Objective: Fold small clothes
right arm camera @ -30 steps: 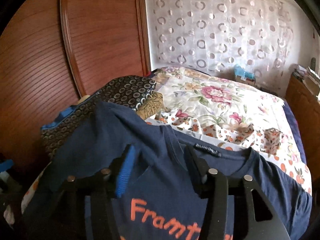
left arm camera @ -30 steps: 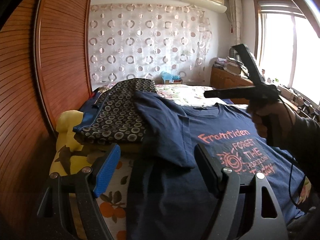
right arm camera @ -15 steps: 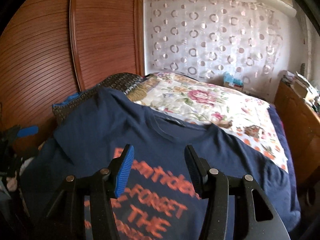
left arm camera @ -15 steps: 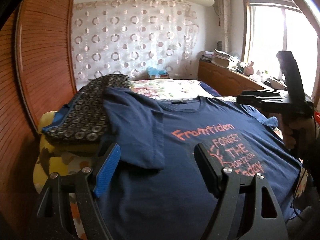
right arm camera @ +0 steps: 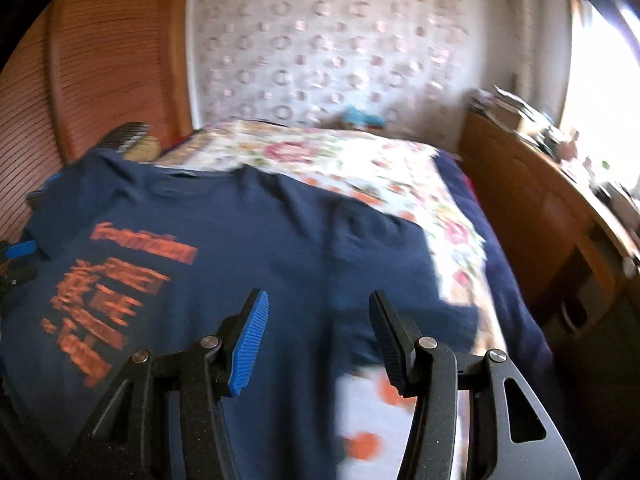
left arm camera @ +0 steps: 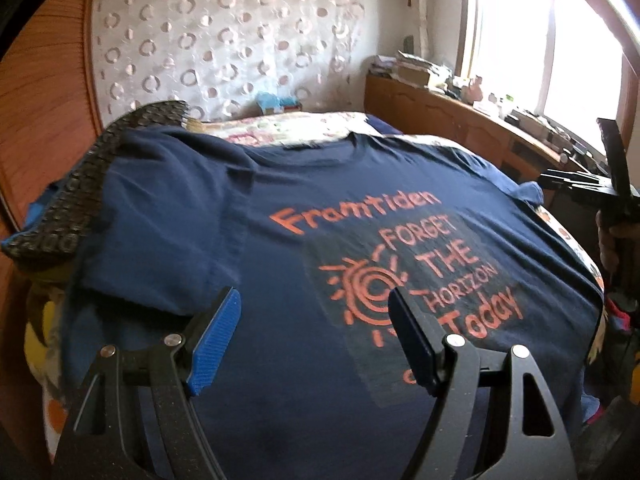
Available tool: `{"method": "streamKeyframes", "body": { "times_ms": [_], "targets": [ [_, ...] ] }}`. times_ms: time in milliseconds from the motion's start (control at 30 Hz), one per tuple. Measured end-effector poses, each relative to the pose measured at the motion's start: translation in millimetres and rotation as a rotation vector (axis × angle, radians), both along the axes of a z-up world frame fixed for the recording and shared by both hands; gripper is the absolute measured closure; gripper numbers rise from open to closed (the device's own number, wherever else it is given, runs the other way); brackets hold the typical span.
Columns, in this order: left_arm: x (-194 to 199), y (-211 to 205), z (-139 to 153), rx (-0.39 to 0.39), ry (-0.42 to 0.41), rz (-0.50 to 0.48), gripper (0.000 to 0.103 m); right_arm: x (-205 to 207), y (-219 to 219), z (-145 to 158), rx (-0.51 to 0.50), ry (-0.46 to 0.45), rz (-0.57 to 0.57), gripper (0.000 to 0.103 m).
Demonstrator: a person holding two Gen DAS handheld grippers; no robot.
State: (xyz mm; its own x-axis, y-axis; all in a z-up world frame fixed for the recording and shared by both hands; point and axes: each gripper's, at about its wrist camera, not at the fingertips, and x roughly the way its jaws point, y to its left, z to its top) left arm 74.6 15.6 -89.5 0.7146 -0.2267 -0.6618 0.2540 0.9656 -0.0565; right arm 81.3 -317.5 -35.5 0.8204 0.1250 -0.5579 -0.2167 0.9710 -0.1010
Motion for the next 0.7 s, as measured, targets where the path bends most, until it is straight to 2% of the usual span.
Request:
{"method": "streamKeyframes", "body": {
  "times_ms": [133,400,533,700],
  "targets": [
    [7,-15,-9,0.033,0.051,-0.036,0.026,-2,-37,-12,0.018,0.038,-0.086,0.049],
    [24,-33,-20,0.079,0.159,-0.085,0.026,25,-57,-14,0.115,0.134,-0.163,0.049],
    [25,-38,-21,0.113,0.165,-0.087,0.026,28,-73,-4,0.162,0.171,-0.16,0.049],
    [25,-37,-21,0.113,0.168,-0.088,0.023,34,-76,2,0.18,0.208,-0.144,0.049]
  ]
}}
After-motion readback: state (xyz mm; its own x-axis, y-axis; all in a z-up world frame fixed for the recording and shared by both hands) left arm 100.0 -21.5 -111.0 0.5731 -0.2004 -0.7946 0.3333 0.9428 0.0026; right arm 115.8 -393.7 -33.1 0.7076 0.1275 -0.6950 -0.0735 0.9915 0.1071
